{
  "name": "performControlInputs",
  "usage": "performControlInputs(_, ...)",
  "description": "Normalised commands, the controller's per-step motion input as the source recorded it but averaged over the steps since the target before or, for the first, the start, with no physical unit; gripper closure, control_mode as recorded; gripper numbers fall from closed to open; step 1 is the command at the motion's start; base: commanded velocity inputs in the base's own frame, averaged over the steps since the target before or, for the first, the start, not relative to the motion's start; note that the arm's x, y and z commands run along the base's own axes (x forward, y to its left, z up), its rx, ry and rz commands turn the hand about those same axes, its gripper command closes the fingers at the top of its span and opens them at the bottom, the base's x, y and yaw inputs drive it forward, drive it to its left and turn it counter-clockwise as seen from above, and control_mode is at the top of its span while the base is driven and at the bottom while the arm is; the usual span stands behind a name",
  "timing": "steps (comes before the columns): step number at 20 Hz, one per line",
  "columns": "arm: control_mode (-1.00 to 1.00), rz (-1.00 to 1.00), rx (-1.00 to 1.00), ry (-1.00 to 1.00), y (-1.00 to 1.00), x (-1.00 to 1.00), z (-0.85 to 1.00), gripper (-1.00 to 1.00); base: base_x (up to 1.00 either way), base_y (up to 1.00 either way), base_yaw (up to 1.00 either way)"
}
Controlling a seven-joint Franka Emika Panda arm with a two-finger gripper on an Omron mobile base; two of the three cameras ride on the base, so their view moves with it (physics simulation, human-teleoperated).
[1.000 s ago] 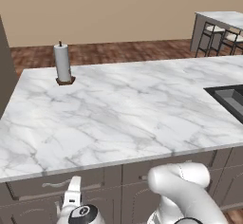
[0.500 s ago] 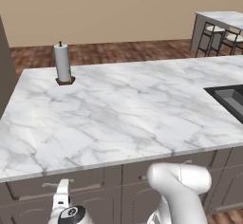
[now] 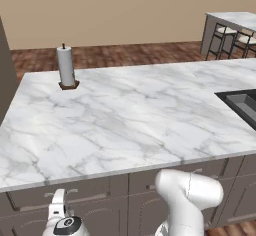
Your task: Take the tongs from the drawer on the left and place them on the dining counter next to the tray containing the hot dog.
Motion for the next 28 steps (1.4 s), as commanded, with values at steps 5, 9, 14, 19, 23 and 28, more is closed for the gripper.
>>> performControlInputs(5,-1.0,0.0,-0.03,0.0,0.27,0.32,-0.38,-1.0,0.0,0.0,0.0)
performControlInputs(9,-1.0,0.0,-0.02,0.0,0.27,0.29,-0.36,-1.0,0.0,0.0,0.0)
performControlInputs(14,-1.0,0.0,0.0,0.0,0.21,0.29,-0.28,-1.0,0.0,0.0,0.0)
performControlInputs(19,-1.0,0.0,0.0,0.0,0.09,0.23,-0.2,-1.0,0.0,0.0,0.0)
performControlInputs(23,-1.0,0.0,0.0,0.0,0.02,0.24,-0.21,1.0,0.0,0.0,0.0)
performControlInputs(28,-1.0,0.0,0.0,0.0,0.0,0.13,-0.08,1.0,0.0,0.0,0.0)
